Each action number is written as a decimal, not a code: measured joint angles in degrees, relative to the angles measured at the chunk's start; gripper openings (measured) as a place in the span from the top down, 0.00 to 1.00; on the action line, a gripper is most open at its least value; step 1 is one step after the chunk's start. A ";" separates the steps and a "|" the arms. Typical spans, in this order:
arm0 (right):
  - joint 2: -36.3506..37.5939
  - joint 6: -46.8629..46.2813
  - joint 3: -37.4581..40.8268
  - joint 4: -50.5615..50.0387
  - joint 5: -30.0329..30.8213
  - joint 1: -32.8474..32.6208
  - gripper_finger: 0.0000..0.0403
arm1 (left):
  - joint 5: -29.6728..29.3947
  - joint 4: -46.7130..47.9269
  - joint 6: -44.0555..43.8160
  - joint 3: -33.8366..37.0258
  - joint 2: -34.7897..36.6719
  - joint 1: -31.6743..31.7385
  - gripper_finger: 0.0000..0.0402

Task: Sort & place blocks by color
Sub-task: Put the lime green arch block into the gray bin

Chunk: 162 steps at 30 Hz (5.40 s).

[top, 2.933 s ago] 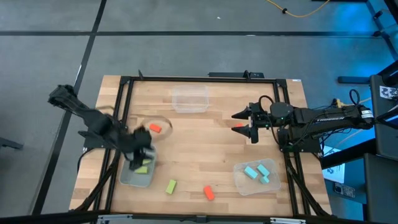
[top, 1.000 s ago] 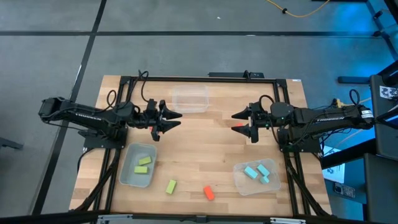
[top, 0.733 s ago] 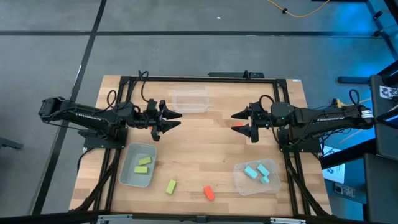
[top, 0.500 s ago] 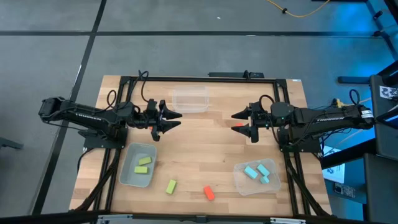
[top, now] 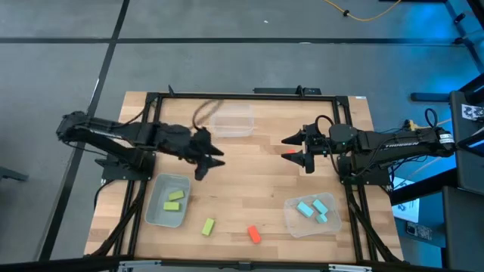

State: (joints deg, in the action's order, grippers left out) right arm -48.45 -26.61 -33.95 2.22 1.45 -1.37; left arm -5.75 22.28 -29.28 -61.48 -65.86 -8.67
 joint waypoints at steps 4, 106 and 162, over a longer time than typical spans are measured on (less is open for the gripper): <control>0.00 0.20 0.00 -1.00 0.02 0.01 0.15 | -2.62 14.87 -10.10 -12.04 -8.58 -5.49 0.56; -0.02 0.09 -0.01 -5.97 0.02 0.02 0.15 | 1.03 24.61 -47.72 -24.72 -51.09 -30.58 0.56; -0.02 0.04 0.00 -5.99 0.02 0.02 0.15 | 0.64 17.27 -42.86 -18.42 -50.98 -30.67 0.43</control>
State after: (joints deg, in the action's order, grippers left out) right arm -48.46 -26.57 -33.95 -3.77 1.48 -1.34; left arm -5.10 39.56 -72.14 -79.89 -116.83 -39.33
